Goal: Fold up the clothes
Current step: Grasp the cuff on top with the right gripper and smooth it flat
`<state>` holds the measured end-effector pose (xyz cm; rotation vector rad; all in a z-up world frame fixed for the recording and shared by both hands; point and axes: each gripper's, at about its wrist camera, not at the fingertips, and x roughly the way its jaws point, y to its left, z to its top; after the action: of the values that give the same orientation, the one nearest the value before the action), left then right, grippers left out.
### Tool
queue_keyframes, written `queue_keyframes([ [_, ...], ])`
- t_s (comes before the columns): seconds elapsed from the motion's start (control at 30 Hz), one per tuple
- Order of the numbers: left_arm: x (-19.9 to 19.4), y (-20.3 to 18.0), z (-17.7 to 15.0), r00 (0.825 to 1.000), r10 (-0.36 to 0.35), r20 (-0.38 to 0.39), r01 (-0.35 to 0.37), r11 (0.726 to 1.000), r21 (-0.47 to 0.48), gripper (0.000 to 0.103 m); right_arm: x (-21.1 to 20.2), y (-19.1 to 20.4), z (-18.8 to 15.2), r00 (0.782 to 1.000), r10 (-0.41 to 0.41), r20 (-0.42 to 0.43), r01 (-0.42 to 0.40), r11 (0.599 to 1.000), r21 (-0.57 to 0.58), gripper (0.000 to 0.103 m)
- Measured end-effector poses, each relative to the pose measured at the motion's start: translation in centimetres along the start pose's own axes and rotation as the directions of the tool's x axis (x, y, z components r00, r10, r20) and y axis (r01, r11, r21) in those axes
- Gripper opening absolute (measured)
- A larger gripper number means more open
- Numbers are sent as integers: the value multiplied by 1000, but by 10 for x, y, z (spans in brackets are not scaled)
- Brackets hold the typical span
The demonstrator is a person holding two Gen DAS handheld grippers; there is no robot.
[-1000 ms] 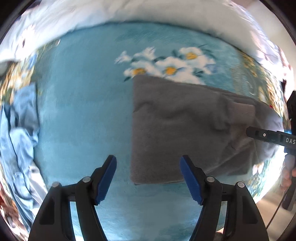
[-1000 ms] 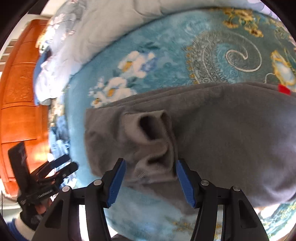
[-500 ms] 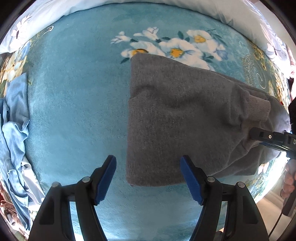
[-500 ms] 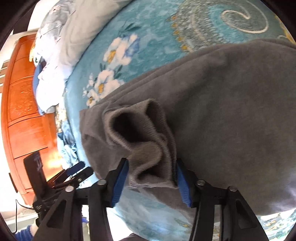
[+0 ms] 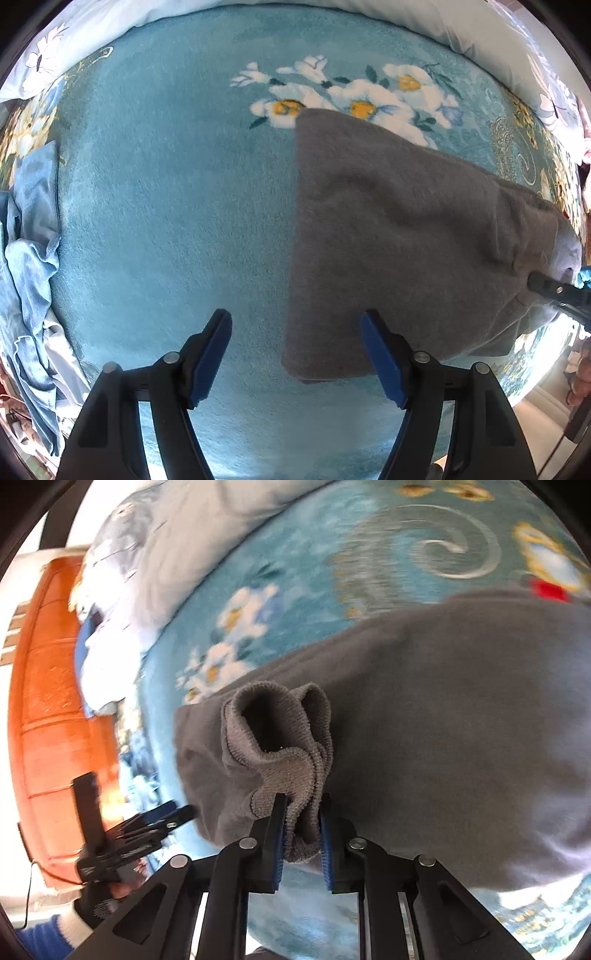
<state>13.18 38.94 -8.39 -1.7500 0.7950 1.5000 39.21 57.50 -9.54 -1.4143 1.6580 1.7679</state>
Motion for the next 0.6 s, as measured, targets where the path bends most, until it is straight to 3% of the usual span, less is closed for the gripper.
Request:
queue_keyframes([
  [0.1, -8, 1, 6, 1000, -9, 26, 9, 1000, 2, 74, 5, -12, -2, 1000, -10, -10, 10, 999, 46, 17],
  [0.23, -17, -4, 21, 998, -20, 64, 18, 1000, 21, 74, 5, -5, 0, 1000, -31, -5, 31, 1000, 4, 18],
  [0.4, -25, -15, 34, 994, -40, 103, 36, 999, 33, 74, 4, -2, 3, 1000, 13, 24, -14, 1000, 28, 18],
  [0.6, -14, -30, 45, 994, -40, 99, 34, 998, 61, 74, 10, -1, 4, 999, -40, -18, 40, 999, 11, 20],
])
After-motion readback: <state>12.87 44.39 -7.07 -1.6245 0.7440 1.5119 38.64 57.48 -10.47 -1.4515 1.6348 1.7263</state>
